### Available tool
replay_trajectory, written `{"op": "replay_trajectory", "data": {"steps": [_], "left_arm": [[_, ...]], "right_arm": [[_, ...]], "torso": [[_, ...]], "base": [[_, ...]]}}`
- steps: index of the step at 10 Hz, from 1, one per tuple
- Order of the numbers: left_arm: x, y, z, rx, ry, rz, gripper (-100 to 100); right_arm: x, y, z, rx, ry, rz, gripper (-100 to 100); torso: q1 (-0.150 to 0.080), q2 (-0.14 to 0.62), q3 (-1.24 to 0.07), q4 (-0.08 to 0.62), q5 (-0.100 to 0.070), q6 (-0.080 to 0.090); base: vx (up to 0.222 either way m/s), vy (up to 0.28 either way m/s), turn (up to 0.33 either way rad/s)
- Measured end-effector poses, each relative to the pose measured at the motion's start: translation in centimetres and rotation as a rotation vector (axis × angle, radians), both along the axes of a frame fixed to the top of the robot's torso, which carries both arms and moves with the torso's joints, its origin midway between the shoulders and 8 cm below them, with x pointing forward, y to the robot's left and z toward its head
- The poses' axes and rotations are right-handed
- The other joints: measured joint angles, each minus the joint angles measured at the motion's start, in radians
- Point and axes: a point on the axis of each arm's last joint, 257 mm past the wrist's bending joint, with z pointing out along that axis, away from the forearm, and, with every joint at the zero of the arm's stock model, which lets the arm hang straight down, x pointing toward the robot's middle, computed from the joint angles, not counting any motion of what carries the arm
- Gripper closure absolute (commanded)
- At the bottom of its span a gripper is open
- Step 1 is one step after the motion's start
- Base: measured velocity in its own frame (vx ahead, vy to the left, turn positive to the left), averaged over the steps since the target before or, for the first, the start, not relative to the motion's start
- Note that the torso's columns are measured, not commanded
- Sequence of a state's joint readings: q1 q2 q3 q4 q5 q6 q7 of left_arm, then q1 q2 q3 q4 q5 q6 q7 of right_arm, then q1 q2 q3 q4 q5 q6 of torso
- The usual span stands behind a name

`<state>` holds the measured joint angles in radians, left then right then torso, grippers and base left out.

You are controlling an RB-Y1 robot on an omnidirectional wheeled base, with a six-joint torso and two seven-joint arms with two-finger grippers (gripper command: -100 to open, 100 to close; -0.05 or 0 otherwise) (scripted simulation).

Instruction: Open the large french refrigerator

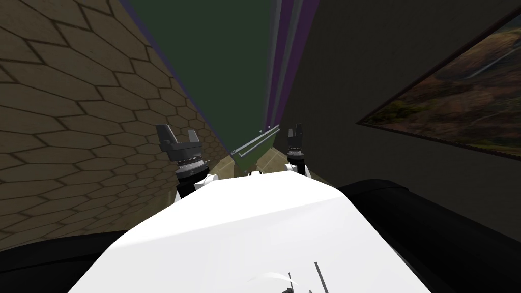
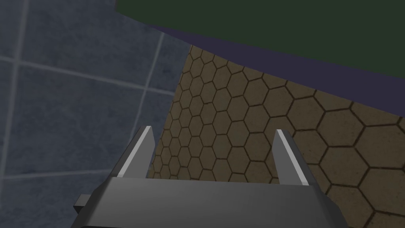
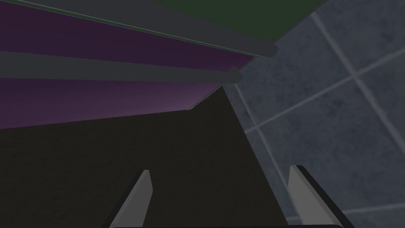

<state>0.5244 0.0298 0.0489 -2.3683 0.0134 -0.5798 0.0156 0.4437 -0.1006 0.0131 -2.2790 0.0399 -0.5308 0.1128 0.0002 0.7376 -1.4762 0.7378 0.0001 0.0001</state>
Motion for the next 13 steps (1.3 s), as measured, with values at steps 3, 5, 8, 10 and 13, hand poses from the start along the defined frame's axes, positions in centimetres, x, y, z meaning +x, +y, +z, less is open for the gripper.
{"op": "replay_trajectory", "data": {"steps": [3,5,8,10,13], "left_arm": [[0.0,0.0,0.0,0.0,0.0,0.0,0],[0.0,0.0,0.0,0.0,0.0,0.0,0],[0.0,0.0,0.0,0.0,0.0,0.0,0],[0.0,0.0,0.0,0.0,0.0,0.0,0],[0.0,0.0,0.0,0.0,0.0,0.0,0]], "right_arm": [[1.2,0.1,-1.3,-0.1,0.019,-0.052,-100],[1.7,0.0,-2.1,-0.165,0.032,-0.092,-100],[2.4,-0.2,-3.2,-0.241,0.043,-0.144,-100],[3.1,-0.5,-4.1,-0.307,0.053,-0.187,-100],[4.1,-0.9,-5.3,-0.39,0.062,-0.247,-100]], "torso": [[0.0,0.0,0.0,0.0,0.0,0.0],[0.0,0.001,0.0,0.0,0.0,0.0],[0.0,0.0,0.0,0.0,0.0,0.0],[0.001,0.0,0.0,0.0,0.0,0.0],[0.0,0.0,0.0,0.0,0.0,0.0]], "base": [[-0.007,0.025,0.004],[-0.007,0.033,0.002],[-0.008,0.023,0.002],[-0.009,0.04,0.002],[-0.005,0.031,0.001]]}}
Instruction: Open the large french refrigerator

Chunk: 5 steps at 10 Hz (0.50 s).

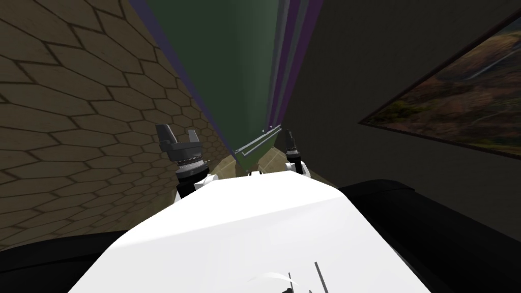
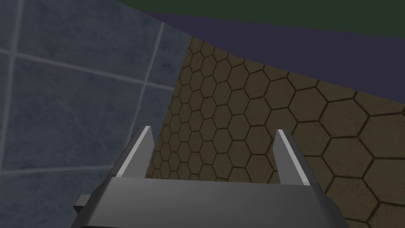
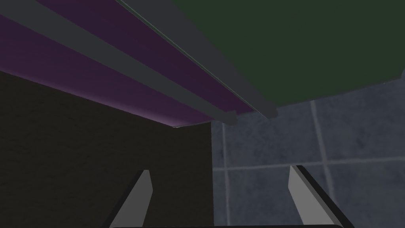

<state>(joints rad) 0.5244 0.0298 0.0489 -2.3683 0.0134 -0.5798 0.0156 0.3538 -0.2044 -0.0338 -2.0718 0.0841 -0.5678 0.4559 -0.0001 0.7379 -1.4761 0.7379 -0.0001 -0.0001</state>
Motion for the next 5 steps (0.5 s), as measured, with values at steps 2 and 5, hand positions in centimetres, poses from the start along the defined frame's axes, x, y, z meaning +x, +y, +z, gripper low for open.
{"op": "replay_trajectory", "data": {"steps": [2,5], "left_arm": [[0.0,0.0,0.0,0.0,0.0,0.0,0],[0.0,0.0,0.0,0.0,0.0,0.0,0]], "right_arm": [[0.2,0.0,-0.5,-0.049,0.002,-0.037,-100],[0.9,-0.4,-1.7,-0.134,0.009,-0.097,-100]], "torso": [[0.0,0.0,0.0,0.0,0.0,0.0],[0.0,0.001,0.0,0.0,0.0,0.0]], "base": [[0.003,0.025,0.0],[-0.005,0.035,0.0]]}}
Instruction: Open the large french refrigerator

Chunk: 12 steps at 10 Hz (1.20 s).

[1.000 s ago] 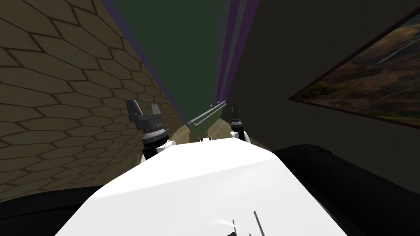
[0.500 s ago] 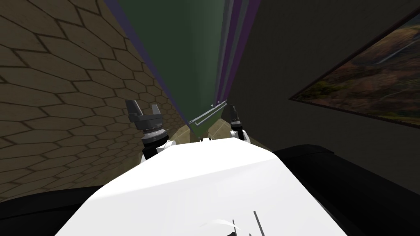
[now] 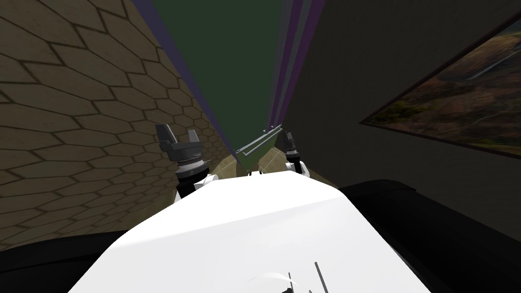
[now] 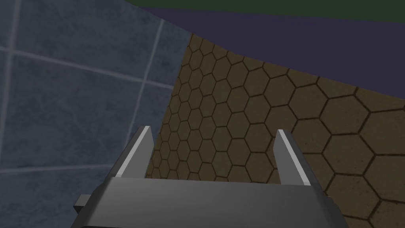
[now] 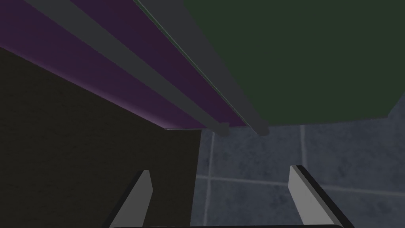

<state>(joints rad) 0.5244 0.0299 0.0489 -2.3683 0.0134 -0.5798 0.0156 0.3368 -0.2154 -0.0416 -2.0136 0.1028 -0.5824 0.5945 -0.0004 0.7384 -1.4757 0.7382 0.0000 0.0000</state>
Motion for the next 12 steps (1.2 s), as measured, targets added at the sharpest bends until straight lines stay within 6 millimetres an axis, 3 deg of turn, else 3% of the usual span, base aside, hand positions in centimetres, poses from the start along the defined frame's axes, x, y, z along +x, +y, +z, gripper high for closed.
{"op": "replay_trajectory", "data": {"steps": [12], "left_arm": [[0.0,0.0,0.0,0.0,0.0,0.0,0]], "right_arm": [[2.8,-2.0,-5.0,-0.349,0.03,-0.241,-100]], "torso": [[-0.001,0.0,0.0,0.0,0.0,0.0]], "base": [[-0.001,0.034,-0.002]]}}
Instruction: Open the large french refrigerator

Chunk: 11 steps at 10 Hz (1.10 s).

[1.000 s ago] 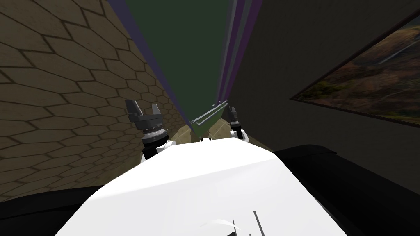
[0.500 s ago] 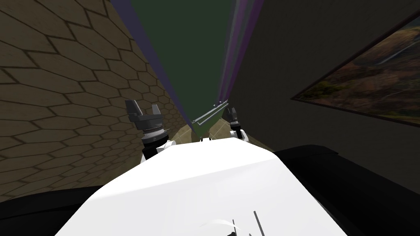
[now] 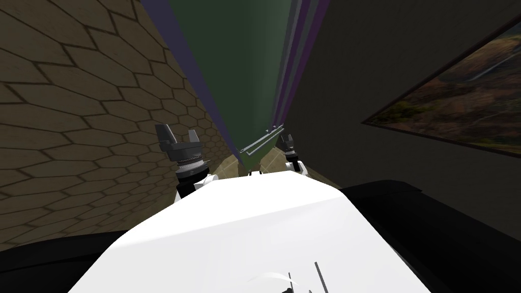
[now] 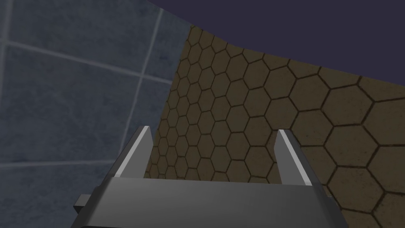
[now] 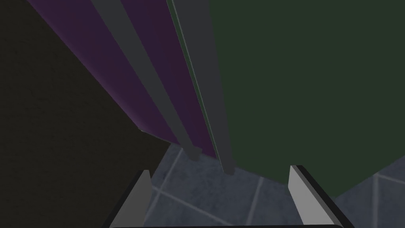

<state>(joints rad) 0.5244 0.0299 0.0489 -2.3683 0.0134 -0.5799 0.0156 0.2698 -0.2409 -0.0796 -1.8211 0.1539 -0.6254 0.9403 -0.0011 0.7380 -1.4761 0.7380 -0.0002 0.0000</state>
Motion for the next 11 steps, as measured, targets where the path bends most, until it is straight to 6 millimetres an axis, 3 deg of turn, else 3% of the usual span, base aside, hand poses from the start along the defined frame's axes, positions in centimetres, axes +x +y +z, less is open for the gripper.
{"op": "replay_trajectory", "data": {"steps": [9,11], "left_arm": [[0.0,0.0,0.0,0.0,0.0,0.0,0],[0.0,0.0,0.0,0.0,0.0,0.0,0]], "right_arm": [[1.6,-1.8,-4.1,-0.253,0.029,-0.159,-100],[1.6,-1.9,-4.3,-0.296,0.025,-0.184,-100]], "torso": [[0.001,0.0,0.0,0.0,0.0,0.0],[0.0,0.0,0.0,0.0,0.0,0.0]], "base": [[0.005,0.042,-0.005],[0.0,0.025,-0.007]]}}
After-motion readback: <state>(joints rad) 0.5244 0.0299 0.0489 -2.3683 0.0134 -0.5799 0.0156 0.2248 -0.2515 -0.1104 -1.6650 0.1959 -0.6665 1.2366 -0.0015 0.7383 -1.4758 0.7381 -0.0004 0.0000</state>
